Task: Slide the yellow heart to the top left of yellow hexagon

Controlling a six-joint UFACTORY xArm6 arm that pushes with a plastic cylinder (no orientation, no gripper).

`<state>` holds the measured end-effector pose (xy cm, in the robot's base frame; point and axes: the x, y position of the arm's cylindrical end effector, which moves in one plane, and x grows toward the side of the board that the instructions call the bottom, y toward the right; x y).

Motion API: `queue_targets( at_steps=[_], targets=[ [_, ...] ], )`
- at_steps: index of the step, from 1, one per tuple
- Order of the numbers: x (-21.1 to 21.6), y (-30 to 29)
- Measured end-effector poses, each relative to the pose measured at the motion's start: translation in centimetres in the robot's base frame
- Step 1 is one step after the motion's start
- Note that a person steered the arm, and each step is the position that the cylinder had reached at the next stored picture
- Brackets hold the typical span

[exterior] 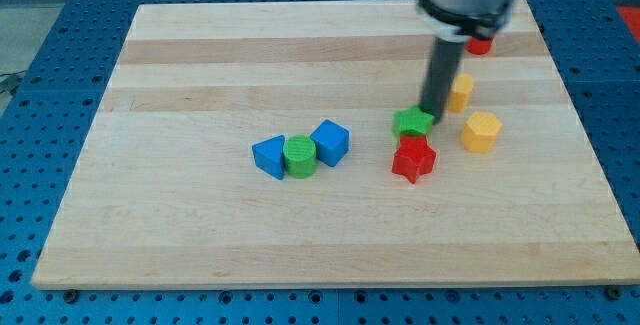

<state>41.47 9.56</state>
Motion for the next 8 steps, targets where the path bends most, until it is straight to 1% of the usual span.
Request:
queue_targets(
  at_steps=[1, 2, 3, 4, 5, 7, 8],
  targets=[
    [-7.6, -3.1],
    [-9.3, -2.4],
    [-8.0, 5.9],
    [-8.0, 6.5],
    [-3.9, 6.4],
    [-3.7, 6.4],
    [-2.5, 8.8]
  ],
)
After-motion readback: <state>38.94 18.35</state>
